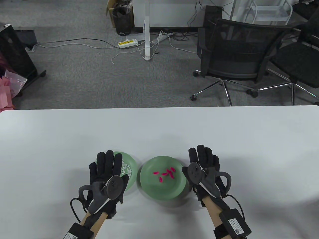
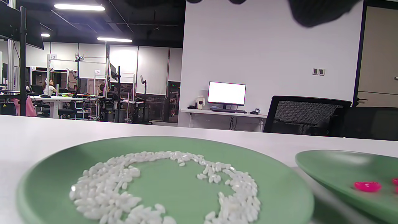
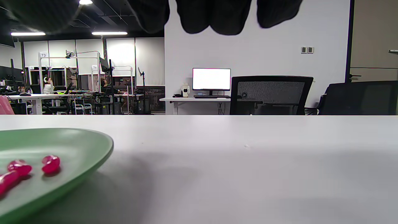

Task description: Pick gummy candy with hand pinch into plate

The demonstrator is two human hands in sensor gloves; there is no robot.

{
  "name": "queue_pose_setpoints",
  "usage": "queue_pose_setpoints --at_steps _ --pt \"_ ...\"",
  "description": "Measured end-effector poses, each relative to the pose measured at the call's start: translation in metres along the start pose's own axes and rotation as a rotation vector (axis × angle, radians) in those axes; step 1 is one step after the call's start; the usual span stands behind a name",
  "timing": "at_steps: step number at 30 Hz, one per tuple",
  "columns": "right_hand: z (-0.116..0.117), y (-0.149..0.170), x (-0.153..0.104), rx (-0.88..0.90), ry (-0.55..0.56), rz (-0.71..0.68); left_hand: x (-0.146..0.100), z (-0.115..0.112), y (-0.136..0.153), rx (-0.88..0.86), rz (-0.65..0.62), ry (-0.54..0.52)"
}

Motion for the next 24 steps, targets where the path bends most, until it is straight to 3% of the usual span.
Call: queue_pose_setpoints --at_steps 24 --pt "0.010 -0.005 -0.008 -0.089 -0.026 -0.031 0.010 -0.017 0.005 0.047 0.020 0.001"
Point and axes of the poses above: the tracker on the back of each hand, its own y axis roughly to the little-finger side, its own x axis roughly from the wrist to the fingertips, z = x × y, the point moved 1 cm from there along x, roughly from the wrist to the fingertips, and after that the axes turned 11 degrees about y, right-handed, at the moved point
